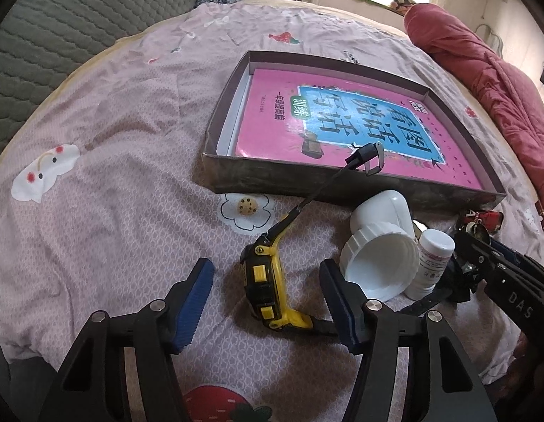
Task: Organize rigid objects
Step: 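Grasp the yellow-black watch with the left tool while the right tool grasps the metal jar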
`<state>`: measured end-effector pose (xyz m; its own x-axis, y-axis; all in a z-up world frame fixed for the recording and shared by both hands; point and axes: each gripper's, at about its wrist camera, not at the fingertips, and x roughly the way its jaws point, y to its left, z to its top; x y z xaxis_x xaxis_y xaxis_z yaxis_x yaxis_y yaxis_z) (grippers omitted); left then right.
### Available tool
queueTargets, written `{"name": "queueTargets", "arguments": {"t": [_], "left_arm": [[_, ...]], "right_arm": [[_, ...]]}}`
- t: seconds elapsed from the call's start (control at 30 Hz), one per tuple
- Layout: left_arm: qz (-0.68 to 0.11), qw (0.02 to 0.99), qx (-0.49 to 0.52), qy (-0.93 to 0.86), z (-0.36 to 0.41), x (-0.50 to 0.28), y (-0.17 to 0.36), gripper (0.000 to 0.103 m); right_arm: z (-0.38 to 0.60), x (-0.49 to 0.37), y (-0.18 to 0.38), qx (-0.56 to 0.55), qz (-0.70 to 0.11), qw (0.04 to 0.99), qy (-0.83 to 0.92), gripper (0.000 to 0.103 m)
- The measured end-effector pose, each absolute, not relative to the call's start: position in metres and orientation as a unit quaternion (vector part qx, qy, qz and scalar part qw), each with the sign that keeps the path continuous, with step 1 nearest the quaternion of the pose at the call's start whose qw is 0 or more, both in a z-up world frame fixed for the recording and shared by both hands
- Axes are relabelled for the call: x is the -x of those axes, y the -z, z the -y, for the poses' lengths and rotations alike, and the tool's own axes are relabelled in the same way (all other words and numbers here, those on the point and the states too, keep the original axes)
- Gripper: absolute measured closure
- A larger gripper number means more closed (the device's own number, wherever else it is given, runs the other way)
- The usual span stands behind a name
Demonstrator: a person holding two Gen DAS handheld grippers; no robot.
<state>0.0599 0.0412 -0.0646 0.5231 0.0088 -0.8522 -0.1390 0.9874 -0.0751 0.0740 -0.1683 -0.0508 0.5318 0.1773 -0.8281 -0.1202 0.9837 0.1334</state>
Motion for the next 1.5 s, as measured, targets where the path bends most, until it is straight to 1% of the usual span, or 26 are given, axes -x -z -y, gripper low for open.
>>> {"name": "queueTargets", "arguments": {"t": [0.03, 0.1, 0.13, 0.2, 0.37, 0.47, 0.93, 1.23, 1.5], "left_arm": [[-0.485, 0.871, 0.065, -0.043, -0.041, -0.060, 0.065, 0.044], [-0.482, 0.872, 0.065, -0.045, -0.042, -0.061, 0.064, 0.052], [-0.481, 0.873, 0.066, -0.045, -0.043, -0.061, 0.064, 0.055], [-0.479, 0.874, 0.067, -0.045, -0.046, -0.063, 0.063, 0.068], [-0.474, 0.876, 0.077, -0.034, -0.049, -0.065, 0.063, 0.083], [-0.467, 0.881, 0.065, -0.040, -0.048, -0.063, 0.061, 0.084], [-0.428, 0.900, 0.075, -0.040, -0.054, -0.053, 0.040, 0.086], [-0.405, 0.910, 0.076, -0.033, -0.050, -0.044, 0.020, 0.086], [-0.386, 0.919, 0.076, -0.030, -0.044, -0.043, -0.003, 0.086]], "right_arm": [[0.169, -0.074, 0.050, -0.033, -0.476, 0.874, -0.088, 0.066], [0.170, -0.073, 0.049, -0.036, -0.475, 0.874, -0.094, 0.066], [0.170, -0.072, 0.048, -0.037, -0.472, 0.876, -0.096, 0.066], [0.170, -0.070, 0.043, -0.037, -0.463, 0.880, -0.099, 0.066], [0.175, -0.067, 0.030, -0.040, -0.433, 0.895, -0.099, 0.066], [0.178, -0.066, 0.026, -0.045, -0.425, 0.899, -0.100, 0.066], [0.178, -0.056, 0.013, -0.047, -0.394, 0.909, -0.130, 0.066], [0.198, -0.052, -0.010, -0.068, -0.350, 0.924, -0.137, 0.066], [0.213, -0.053, -0.028, -0.053, -0.314, 0.940, -0.123, 0.066]]}}
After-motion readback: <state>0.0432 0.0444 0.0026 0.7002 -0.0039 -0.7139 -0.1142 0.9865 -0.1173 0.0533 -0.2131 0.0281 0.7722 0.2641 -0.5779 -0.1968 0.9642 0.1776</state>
